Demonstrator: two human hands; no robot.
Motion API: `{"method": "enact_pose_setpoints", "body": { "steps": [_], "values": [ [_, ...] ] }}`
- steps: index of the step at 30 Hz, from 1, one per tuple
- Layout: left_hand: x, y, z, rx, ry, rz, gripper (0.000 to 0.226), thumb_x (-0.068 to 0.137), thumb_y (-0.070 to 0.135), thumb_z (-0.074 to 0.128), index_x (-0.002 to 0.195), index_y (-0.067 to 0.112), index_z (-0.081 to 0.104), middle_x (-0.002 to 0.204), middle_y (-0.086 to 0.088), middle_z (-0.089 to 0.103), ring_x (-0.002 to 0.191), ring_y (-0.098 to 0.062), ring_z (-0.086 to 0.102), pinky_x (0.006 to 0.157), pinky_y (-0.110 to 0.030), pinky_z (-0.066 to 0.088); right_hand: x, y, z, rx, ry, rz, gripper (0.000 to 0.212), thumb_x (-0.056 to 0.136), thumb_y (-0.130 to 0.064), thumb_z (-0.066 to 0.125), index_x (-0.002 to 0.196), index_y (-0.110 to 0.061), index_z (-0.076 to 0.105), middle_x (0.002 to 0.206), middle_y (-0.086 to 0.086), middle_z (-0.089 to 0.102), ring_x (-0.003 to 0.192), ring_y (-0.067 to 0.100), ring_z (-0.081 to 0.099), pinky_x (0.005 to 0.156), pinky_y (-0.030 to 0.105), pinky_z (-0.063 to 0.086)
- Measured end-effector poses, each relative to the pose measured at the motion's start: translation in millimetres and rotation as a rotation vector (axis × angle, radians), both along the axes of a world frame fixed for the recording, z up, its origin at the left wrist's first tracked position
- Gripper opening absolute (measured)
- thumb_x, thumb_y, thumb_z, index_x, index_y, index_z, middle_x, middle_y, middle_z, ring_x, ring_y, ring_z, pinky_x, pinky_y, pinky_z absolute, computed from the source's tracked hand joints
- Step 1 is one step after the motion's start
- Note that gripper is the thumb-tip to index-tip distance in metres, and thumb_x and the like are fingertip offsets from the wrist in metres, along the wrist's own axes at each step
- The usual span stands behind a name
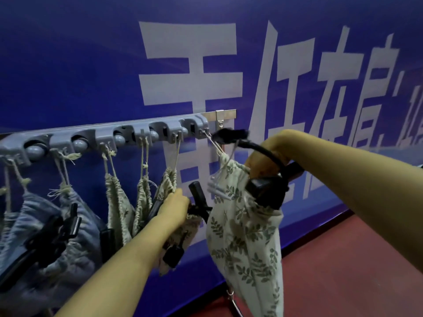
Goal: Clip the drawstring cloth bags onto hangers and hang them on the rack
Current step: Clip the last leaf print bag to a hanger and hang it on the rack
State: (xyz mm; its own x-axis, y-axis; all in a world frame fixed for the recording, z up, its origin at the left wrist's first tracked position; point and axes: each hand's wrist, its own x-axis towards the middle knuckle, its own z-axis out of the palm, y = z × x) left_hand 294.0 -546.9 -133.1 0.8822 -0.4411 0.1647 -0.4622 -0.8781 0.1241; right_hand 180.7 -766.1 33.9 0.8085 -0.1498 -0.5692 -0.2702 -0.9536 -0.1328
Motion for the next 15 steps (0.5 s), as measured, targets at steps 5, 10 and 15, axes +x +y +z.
{"method": "enact_pose_setpoints", "body": {
  "steps": [5,10,15],
  "values": [
    [-14.0,7.8,15.7,0.055,0.118,0.018,0.031,0.084,-0.001,0.055,0.114,0.001,0.06,0.117,-0.014,0.056,0.104,-0.032,0.059,0.092,-0.04,0.048,-19.8,4.8,12.1,0.119,-0.452,-0.236,0.021,0.095,-0.017,0.049,0.081,-0.002,0.052,0.073,0.009,0.046,0.085,0.025,0.051,0.074,0.028,0.042],
    [-16.2,23.2,28.8,-0.158,0.288,0.074,0.03,0.09,0.01,0.049,0.114,-0.002,0.061,0.08,-0.003,0.055,0.068,-0.021,0.054,0.059,-0.024,0.044,-18.9,31.6,9.0,-0.089,-0.145,-0.098,0.023,0.092,-0.024,0.056,0.076,-0.007,0.056,0.07,0.005,0.052,0.06,0.016,0.05,0.064,0.025,0.044],
    [-2.9,40.8,31.2,-0.156,-0.001,0.252,0.034,0.088,0.011,0.049,0.122,0.01,0.052,0.114,-0.018,0.062,0.1,-0.035,0.061,0.074,-0.033,0.043,-24.4,17.5,32.7,0.097,-0.124,-0.106,0.04,0.097,-0.004,0.041,0.06,0.0,0.057,0.047,0.007,0.058,0.047,0.016,0.058,0.056,0.024,0.049]
  ]
}}
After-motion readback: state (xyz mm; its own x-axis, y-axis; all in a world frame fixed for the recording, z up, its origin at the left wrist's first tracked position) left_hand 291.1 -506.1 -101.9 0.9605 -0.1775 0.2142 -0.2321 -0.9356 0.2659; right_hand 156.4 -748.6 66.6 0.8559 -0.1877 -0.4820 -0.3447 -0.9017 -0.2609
